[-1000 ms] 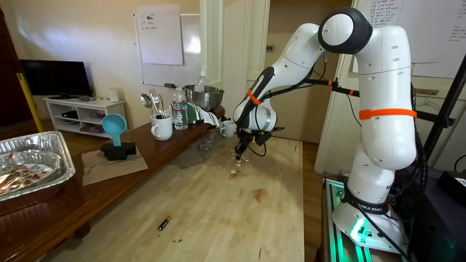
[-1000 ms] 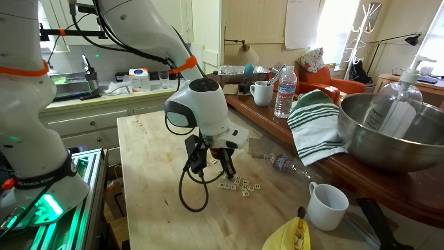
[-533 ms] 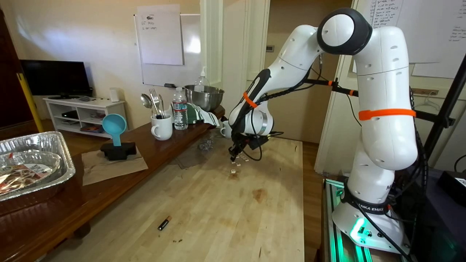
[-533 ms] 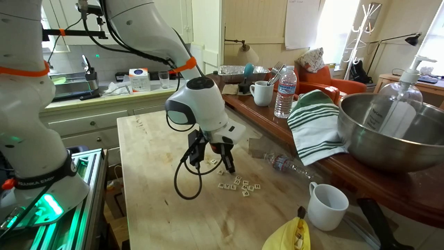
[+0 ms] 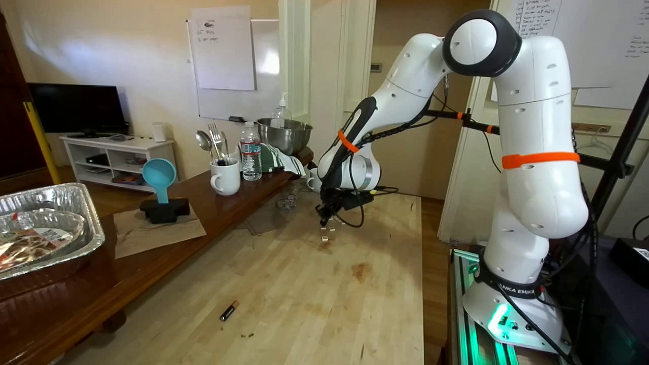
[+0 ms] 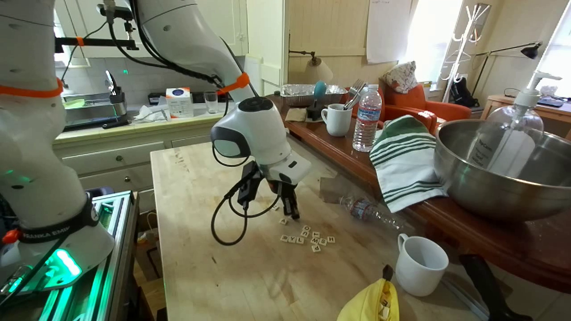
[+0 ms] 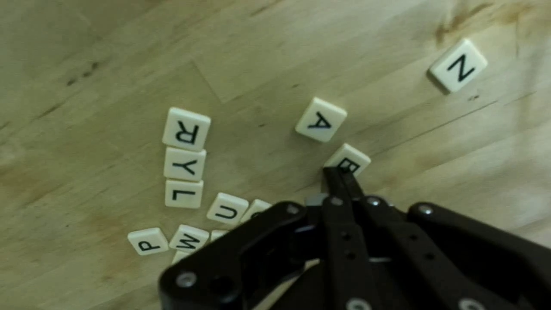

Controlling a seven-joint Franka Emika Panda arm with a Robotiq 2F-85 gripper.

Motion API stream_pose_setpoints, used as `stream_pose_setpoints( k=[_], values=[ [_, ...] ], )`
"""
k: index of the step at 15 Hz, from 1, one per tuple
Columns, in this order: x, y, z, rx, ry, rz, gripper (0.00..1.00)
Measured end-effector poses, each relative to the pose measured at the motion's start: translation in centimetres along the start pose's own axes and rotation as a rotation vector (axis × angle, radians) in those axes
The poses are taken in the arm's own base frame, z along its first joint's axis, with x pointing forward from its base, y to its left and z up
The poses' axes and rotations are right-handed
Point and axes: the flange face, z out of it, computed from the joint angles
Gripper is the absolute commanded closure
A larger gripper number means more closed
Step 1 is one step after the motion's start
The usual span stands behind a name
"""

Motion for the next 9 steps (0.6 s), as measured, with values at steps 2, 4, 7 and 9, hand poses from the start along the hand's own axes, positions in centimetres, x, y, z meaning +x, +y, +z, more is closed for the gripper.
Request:
stream_pose_setpoints(
  k=[2,4,7,9],
  values=[
    [-0.4,-0.5,-0.1,0.000,-0.004,0.024,1.00],
    [-0.9,-1.0,-0.2,0.002,-0.010,0.042,1.00],
    [-1.6,-1.8,-0.4,0.005,-0.017,0.055,1.00],
    [-2.0,-2.1,-0.4,0.006,-0.022,0.062,1.00]
  ],
)
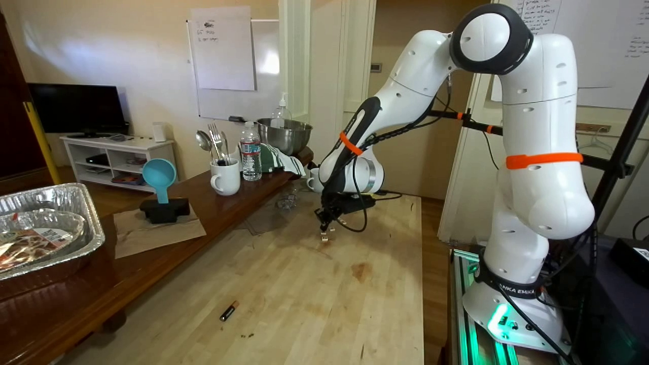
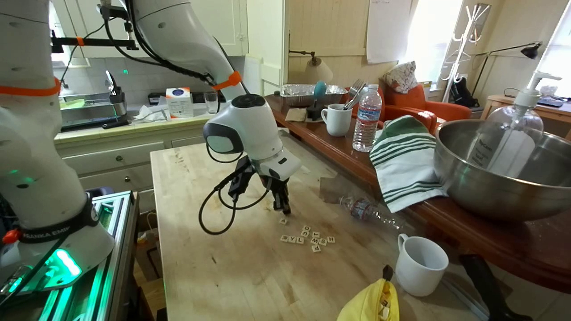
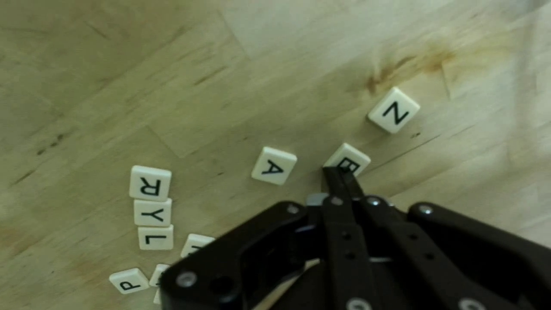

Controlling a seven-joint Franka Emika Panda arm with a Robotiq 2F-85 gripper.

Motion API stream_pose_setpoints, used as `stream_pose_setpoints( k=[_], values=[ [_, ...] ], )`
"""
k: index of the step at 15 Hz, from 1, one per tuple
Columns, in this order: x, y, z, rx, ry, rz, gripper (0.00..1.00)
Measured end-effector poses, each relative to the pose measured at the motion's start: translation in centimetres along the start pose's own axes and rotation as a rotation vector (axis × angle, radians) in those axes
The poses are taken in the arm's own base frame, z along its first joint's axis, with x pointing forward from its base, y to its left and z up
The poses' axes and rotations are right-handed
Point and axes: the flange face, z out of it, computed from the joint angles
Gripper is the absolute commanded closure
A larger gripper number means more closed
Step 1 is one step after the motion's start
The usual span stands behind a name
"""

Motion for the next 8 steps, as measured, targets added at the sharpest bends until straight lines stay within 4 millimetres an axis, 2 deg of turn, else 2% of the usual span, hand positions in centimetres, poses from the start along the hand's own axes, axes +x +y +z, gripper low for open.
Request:
stream_pose_setpoints(
  k=[8],
  values=[
    [-1.2,-0.9,-0.3,0.003,-0.014,-0.001,1.00]
  ],
)
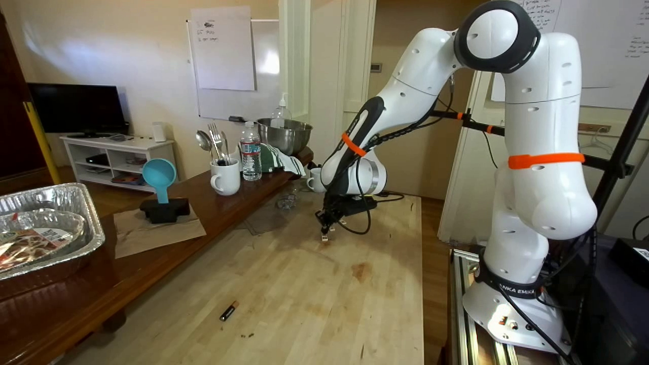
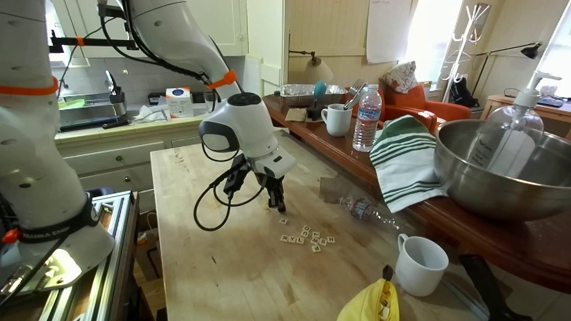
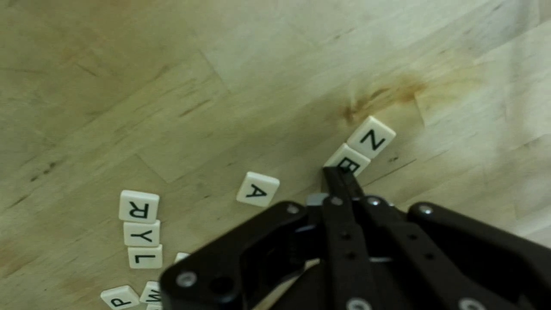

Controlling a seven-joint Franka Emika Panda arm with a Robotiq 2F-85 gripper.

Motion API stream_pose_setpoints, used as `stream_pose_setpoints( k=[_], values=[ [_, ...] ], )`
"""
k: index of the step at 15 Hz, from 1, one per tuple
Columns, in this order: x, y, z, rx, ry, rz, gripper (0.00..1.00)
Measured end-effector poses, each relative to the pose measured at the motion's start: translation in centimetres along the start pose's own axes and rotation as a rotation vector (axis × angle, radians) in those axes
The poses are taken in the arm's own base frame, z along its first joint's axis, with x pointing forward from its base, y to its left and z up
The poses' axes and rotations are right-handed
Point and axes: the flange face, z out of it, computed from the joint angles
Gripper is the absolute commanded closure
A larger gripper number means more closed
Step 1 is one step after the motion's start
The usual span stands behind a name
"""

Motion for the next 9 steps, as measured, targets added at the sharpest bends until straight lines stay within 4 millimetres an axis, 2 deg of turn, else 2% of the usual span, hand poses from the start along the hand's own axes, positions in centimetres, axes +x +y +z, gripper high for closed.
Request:
stream_pose_setpoints(
  k=[9],
  values=[
    [-0.45,-0.27,-0.12,0.003,-0.005,-0.008,1.00]
  ],
)
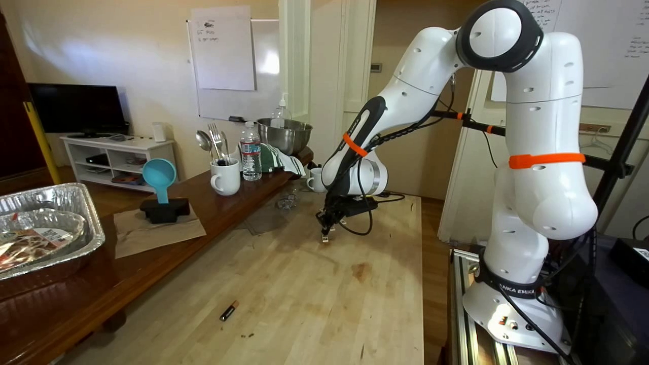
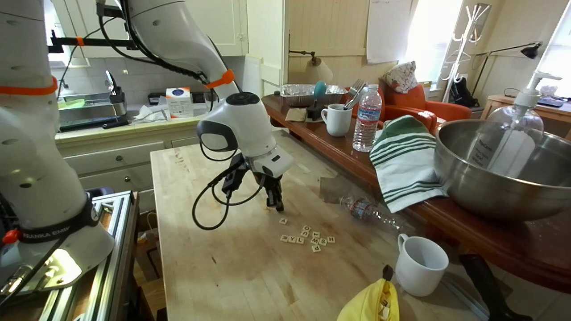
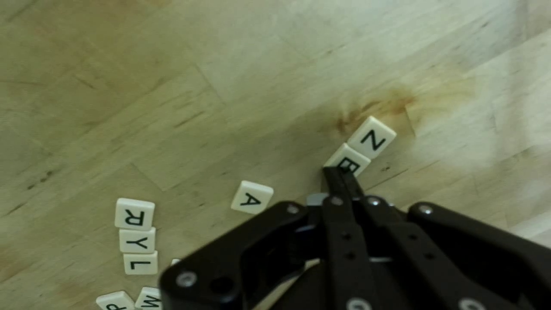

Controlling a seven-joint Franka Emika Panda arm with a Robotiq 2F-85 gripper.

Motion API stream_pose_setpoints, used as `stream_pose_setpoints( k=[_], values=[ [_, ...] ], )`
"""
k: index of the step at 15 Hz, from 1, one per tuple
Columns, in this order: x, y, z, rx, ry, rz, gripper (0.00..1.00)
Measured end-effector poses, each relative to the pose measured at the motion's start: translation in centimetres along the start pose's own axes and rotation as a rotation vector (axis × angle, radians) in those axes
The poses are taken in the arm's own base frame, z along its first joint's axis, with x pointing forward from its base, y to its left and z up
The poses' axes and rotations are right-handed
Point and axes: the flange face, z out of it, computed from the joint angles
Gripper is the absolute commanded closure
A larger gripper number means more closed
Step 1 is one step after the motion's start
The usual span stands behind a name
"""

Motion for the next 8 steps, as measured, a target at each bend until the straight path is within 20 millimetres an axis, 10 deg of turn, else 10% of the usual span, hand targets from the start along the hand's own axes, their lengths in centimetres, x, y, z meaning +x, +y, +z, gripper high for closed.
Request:
stream_pose_setpoints(
  k=[8],
  values=[
    [0.49,0.26,-0.86,0.013,0.003,0.010,1.00]
  ],
)
